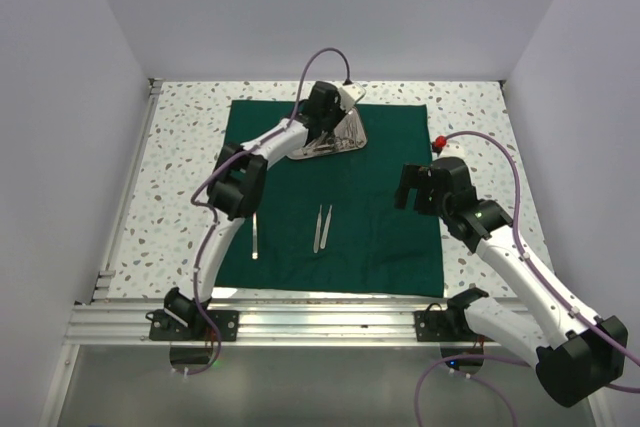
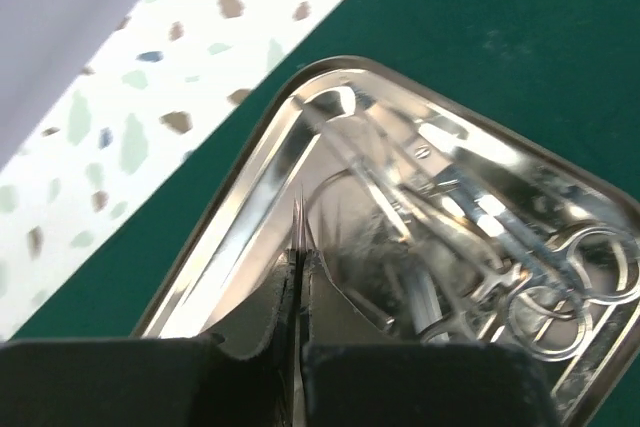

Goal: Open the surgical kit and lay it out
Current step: Pick up the medical item from the container.

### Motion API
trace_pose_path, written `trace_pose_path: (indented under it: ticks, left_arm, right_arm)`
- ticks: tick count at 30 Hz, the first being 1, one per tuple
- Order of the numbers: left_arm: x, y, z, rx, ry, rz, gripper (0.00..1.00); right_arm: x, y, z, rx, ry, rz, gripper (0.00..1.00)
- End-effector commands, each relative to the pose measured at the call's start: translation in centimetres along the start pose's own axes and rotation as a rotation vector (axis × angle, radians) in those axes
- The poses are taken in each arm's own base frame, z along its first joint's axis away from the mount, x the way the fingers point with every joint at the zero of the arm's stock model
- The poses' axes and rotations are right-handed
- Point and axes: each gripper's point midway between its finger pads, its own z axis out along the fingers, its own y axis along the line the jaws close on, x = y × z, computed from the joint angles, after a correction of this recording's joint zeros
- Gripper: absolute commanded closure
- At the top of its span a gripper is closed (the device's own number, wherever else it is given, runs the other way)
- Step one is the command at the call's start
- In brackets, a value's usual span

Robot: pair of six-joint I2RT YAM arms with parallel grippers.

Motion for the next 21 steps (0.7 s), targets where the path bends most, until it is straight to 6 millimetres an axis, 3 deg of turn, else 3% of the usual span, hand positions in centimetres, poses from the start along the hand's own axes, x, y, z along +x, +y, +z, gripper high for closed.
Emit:
trace_pose_path:
  ticks: [1, 5, 10, 13, 14, 15, 16, 17, 18, 19, 20, 21]
  left_arm:
    - [-6.7, 5.0, -5.2, -0.221, -0.086, 0.055, 1.00]
    - [-5.3, 4.6, -5.3, -0.353, 0.002, 0.194, 0.91]
    - [-2.2, 3.9, -4.0, -0.424, 0.092, 0.200, 1.00]
    - [-1.1, 4.0, -4.7, -0.449, 0.110, 0.131, 1.00]
    - [-1.1, 4.0, -5.2, -0.458, 0.107, 0.108, 1.00]
    - [-2.7, 4.5, -6.7, -0.473, 0.071, 0.071, 1.00]
    - [-1.4, 4.0, -7.2, -0.470, 0.083, 0.022, 1.00]
    - [-1.7, 4.0, -8.0, -0.476, 0.069, -0.014, 1.00]
    - [-3.6, 4.6, -10.1, -0.490, 0.022, -0.059, 1.00]
    - [-2.2, 4.0, -10.7, -0.489, 0.035, -0.122, 1.00]
    - [-2.2, 3.9, -11.6, -0.492, 0.028, -0.154, 1.00]
    - [-3.7, 4.2, -13.6, -0.502, -0.009, -0.190, 1.00]
  right_arm:
    - [-1.0, 0.2, 0.2, -0.007, -0.037, -0.001, 0.02]
    - [-0.9, 0.3, 0.2, -0.010, -0.034, -0.002, 0.02]
    - [-0.8, 0.3, 0.2, -0.009, -0.035, -0.002, 0.02]
    - [-0.8, 0.3, 0.2, -0.012, -0.033, -0.002, 0.02]
    - [-0.8, 0.4, 0.2, -0.016, -0.031, 0.000, 0.01]
    - [-0.7, 0.5, 0.3, -0.021, -0.029, -0.001, 0.02]
    - [-0.7, 0.6, 0.3, -0.026, -0.027, 0.002, 0.01]
    - [-0.6, 0.7, 0.4, -0.030, -0.023, 0.000, 0.02]
    - [-0.5, 0.8, 0.5, -0.037, -0.018, 0.002, 0.02]
    - [-0.5, 1.0, 0.4, -0.046, -0.017, 0.003, 0.02]
    - [-0.3, 1.1, 0.4, -0.053, -0.012, 0.002, 0.02]
    - [-0.3, 1.2, 0.5, -0.059, -0.012, 0.004, 0.02]
